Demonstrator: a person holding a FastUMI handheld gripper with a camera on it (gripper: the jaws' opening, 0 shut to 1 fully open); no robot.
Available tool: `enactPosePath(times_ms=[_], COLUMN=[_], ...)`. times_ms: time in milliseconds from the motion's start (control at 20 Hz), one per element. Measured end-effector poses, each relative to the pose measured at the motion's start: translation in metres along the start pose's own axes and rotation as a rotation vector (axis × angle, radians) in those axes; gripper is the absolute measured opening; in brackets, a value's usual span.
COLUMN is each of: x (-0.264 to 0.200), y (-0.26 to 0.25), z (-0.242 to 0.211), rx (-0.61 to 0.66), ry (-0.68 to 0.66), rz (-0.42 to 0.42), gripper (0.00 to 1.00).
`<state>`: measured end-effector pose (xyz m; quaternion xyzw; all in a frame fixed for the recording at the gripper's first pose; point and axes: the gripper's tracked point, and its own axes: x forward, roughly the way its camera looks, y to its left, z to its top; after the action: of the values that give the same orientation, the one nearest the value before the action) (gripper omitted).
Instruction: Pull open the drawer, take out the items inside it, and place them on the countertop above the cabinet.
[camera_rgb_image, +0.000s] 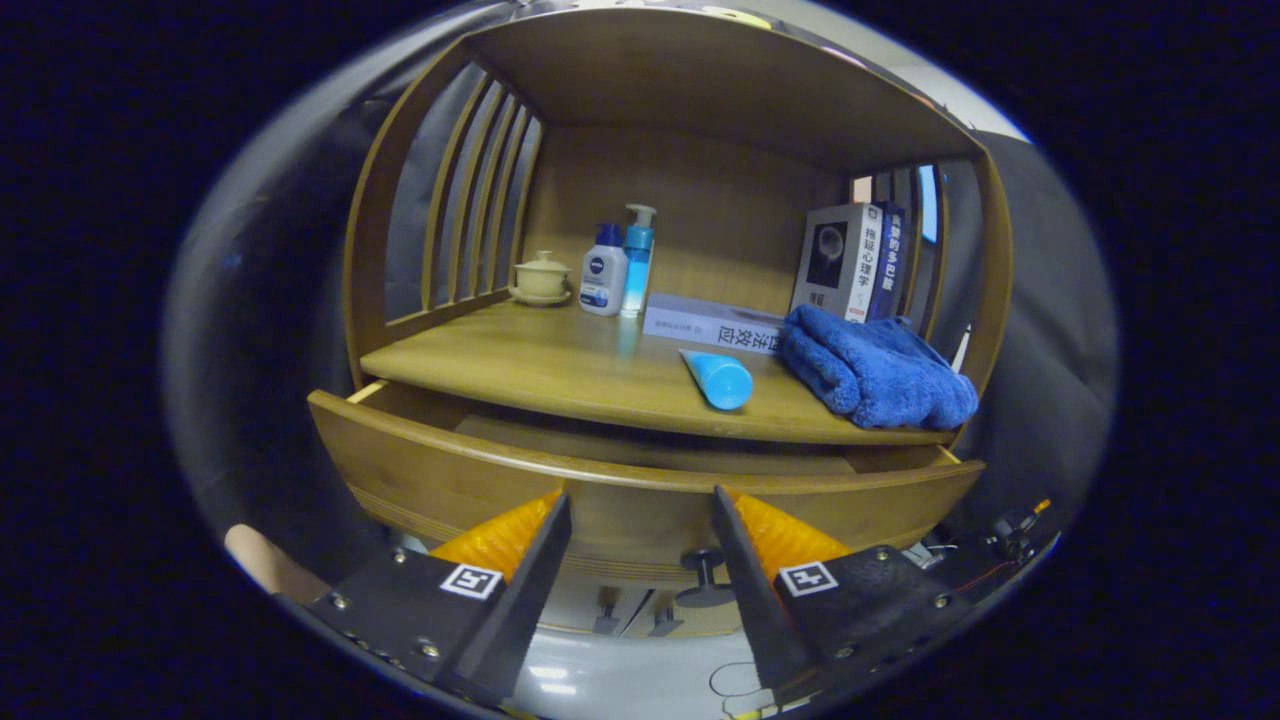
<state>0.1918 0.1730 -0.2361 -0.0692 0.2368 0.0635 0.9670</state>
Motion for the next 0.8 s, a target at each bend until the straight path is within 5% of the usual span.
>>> enactPosePath(times_ms=[800], x=[0.040], y=[0.002], z=[0.014], rx=[0.002], ry=[0.021], rz=[-0.005], gripper=[0.86])
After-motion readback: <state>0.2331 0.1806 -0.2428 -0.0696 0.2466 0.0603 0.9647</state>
